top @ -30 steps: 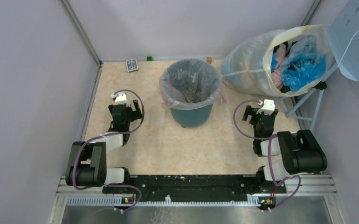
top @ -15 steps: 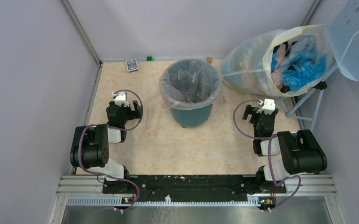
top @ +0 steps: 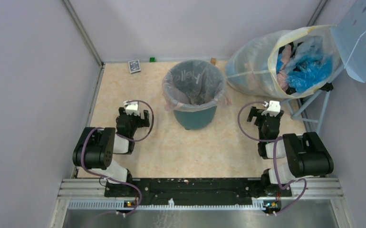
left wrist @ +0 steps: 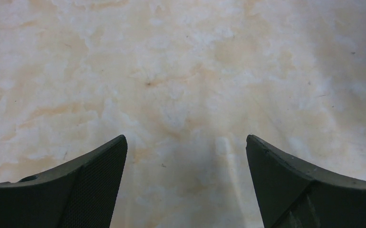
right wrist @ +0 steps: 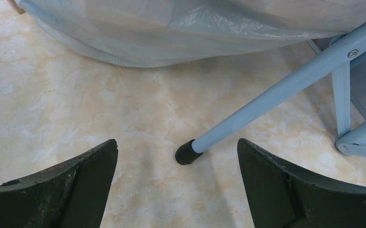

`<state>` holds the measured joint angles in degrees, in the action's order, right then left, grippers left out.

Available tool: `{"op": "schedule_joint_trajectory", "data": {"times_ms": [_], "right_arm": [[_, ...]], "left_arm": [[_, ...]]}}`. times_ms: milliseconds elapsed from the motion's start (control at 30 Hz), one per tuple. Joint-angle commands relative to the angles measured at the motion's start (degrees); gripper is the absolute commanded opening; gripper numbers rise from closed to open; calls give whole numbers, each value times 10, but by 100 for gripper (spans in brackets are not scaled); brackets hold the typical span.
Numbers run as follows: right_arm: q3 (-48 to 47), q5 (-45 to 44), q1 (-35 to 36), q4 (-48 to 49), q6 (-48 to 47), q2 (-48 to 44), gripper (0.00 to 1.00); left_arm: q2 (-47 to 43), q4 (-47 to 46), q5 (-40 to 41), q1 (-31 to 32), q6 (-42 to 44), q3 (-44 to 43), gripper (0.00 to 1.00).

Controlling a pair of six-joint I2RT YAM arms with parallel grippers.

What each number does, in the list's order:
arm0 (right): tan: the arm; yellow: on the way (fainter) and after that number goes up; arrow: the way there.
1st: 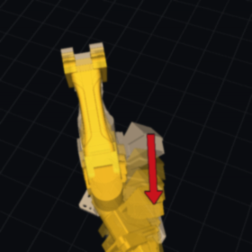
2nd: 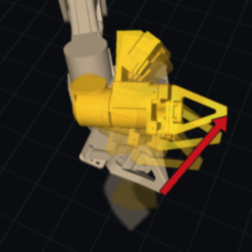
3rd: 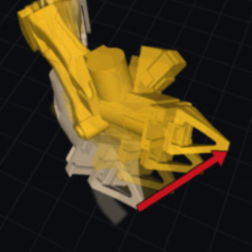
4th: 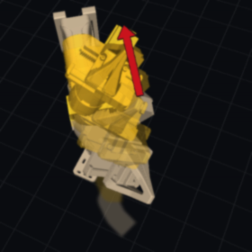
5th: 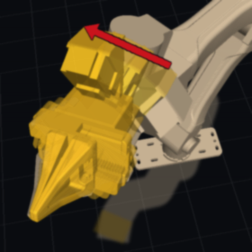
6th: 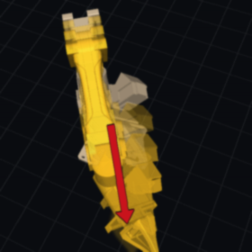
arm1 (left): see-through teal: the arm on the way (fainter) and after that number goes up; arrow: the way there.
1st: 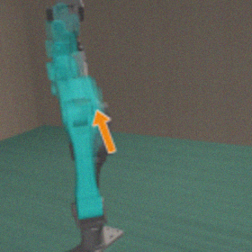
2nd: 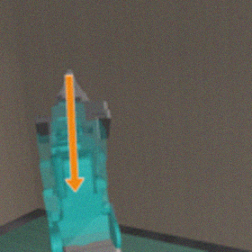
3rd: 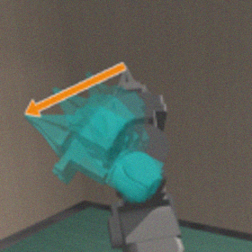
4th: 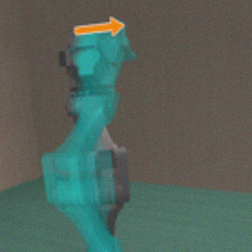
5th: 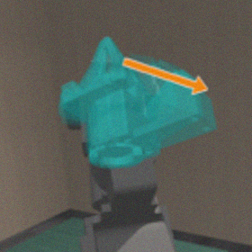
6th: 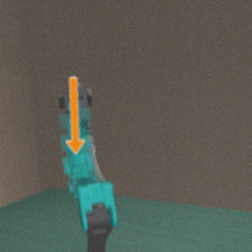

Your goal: Put the trash bags into the trash bin

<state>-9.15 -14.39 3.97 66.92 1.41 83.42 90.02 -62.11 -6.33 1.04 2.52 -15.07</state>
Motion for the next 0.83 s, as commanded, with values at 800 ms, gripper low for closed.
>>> {"op": "schedule_joint_trajectory", "data": {"times_ms": [800], "right_arm": [[-12,9,-2,34,-4,3,95]], "left_arm": [[-10,-35,74,11,-4,-7,99]]}}
